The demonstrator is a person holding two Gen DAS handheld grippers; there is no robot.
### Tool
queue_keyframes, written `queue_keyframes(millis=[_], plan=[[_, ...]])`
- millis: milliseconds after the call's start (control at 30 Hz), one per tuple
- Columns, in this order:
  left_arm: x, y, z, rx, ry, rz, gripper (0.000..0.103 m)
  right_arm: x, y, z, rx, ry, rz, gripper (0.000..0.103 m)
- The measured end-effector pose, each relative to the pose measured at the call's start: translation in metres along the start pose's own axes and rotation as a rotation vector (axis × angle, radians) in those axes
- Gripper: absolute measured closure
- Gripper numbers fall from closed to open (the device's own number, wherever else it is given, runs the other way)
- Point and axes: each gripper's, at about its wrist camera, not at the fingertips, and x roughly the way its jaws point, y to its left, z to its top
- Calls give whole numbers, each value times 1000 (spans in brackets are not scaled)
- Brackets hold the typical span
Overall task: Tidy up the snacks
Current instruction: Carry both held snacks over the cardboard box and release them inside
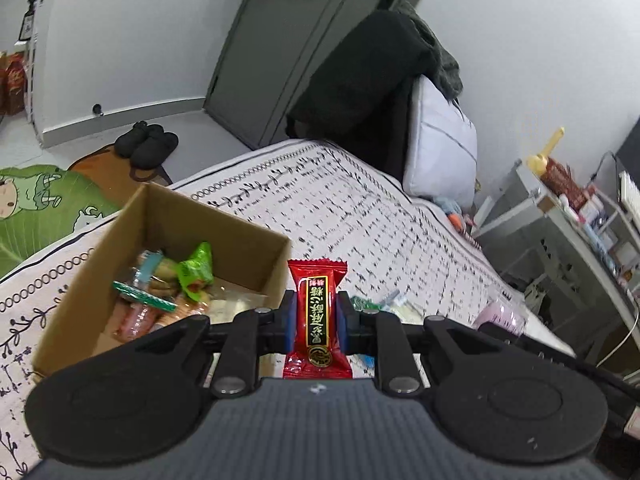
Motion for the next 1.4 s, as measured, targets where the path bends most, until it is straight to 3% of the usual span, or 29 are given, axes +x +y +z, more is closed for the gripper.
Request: queue_keyframes(millis=[433,933,1133,1333,1400], plan=[[-8,52,23,-110,8,-6,84,-15,69,-6,-16,-17,28,75],[6,100,34,-224,64,58,83,10,127,-21,-56,38,87,75],[13,105,32,-236,79,82,76,19,140,-20,-69,42,135,75],[13,107,34,-257,79,88,55,26,147,-23,-138,42,129,71],[11,104,34,-242,66,94,42,26,146,-23,-149,38,109,63]])
